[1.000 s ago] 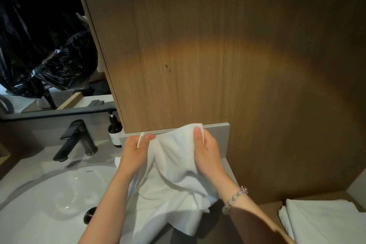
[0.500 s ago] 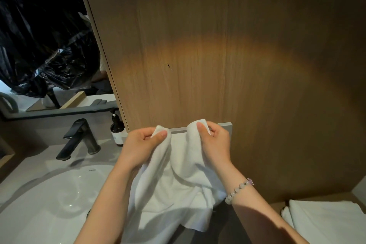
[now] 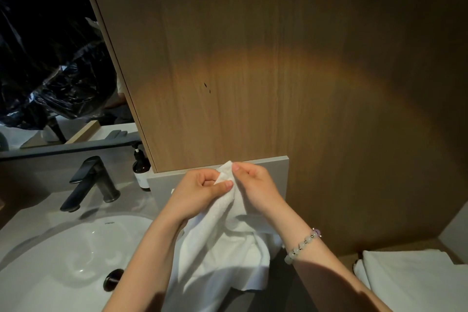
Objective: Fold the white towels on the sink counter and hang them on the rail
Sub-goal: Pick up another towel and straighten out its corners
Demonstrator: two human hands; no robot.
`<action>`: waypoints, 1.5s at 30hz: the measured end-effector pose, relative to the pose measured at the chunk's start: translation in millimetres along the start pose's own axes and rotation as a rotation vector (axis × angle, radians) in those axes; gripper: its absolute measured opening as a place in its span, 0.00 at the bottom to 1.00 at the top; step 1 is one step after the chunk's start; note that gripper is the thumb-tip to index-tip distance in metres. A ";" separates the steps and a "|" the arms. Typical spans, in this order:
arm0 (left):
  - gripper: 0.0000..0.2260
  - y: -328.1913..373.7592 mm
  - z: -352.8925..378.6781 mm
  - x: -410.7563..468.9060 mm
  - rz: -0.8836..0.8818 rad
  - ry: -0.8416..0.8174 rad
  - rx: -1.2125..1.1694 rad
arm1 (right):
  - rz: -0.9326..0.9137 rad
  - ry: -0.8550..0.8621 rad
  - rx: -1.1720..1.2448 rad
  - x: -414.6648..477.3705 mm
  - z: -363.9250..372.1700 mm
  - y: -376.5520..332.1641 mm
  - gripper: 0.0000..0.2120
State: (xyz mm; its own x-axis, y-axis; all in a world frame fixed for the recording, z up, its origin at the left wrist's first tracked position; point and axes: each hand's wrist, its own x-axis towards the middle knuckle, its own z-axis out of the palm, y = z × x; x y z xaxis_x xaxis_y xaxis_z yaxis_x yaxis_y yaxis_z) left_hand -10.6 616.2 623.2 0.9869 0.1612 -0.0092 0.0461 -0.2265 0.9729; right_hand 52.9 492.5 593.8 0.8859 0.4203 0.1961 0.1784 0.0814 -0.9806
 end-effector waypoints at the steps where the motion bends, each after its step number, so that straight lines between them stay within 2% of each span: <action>1: 0.07 -0.4 1.5 1.0 -0.001 0.012 0.013 | 0.003 -0.020 -0.006 -0.3 -0.6 -0.3 0.13; 4: 0.08 -1.0 5.8 3.8 0.003 0.072 0.051 | 0.028 -0.019 -0.002 -1.6 -1.4 0.6 0.13; 6: 0.07 -1.8 6.7 5.9 0.016 0.143 0.091 | 0.042 0.045 0.008 -0.9 -0.6 4.5 0.15; 8: 0.12 -3.7 5.7 8.1 0.034 0.248 0.141 | 0.063 0.137 -0.011 0.2 0.2 9.1 0.19; 10: 0.13 -4.7 4.7 9.5 0.070 0.401 0.211 | 0.084 0.204 -0.052 -0.1 -1.2 10.9 0.17; 13: 0.13 -1.7 9.1 9.5 0.143 0.579 0.293 | 0.058 0.201 -0.079 -1.3 1.0 9.8 0.16; 16: 0.10 0.4 23.2 7.9 0.182 0.674 0.386 | 0.050 0.155 -0.086 -2.8 10.1 5.4 0.11; 18: 0.09 -0.2 31.0 5.4 0.177 0.715 0.402 | 0.052 0.140 -0.072 -3.3 11.6 6.7 0.12; 20: 0.10 -1.5 35.7 3.2 0.161 0.665 0.440 | 0.081 0.137 0.001 -5.3 7.5 6.3 0.13; 22: 0.10 -3.5 39.7 2.3 0.142 0.523 0.513 | 0.109 0.119 0.134 -7.2 2.7 8.5 0.13; 25: 0.16 -4.9 44.5 4.1 0.102 0.322 0.412 | 0.156 0.116 0.260 -7.6 -0.4 11.8 0.15; 29: 0.18 -3.8 48.9 6.5 0.053 0.188 0.392 | 0.158 0.131 0.351 -9.1 -0.8 14.0 0.12; 33: 0.21 -3.1 49.1 7.1 0.043 0.081 0.398 | 0.110 0.145 0.341 -10.8 -2.8 15.2 0.10; 38: 0.27 -0.9 42.0 1.6 -0.043 -0.038 0.119 | 0.163 0.191 0.374 -7.2 -9.3 19.7 0.10; 40: 0.24 -7.5 35.3 4.6 -0.038 -0.053 0.023 | 0.180 0.185 0.379 -7.8 -13.3 18.9 0.10; 42: 0.16 -12.6 26.7 8.9 0.059 0.050 0.015 | 0.177 0.156 0.354 -7.2 -17.6 18.7 0.10; 44: 0.12 -16.0 14.9 15.4 0.226 0.234 0.249 | 0.167 0.112 0.303 -6.3 -21.0 17.5 0.13; 45: 0.13 -16.9 8.8 18.6 0.290 0.266 0.366 | 0.165 0.092 0.287 -6.2 -22.9 16.8 0.14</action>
State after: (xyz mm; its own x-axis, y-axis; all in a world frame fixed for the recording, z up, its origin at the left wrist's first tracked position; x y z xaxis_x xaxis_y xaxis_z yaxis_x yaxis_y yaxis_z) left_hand 8.3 614.6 604.5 0.8960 0.2696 0.3529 -0.1244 -0.6104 0.7823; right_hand 60.2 470.6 576.1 0.9302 0.3664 0.0211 -0.0870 0.2760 -0.9572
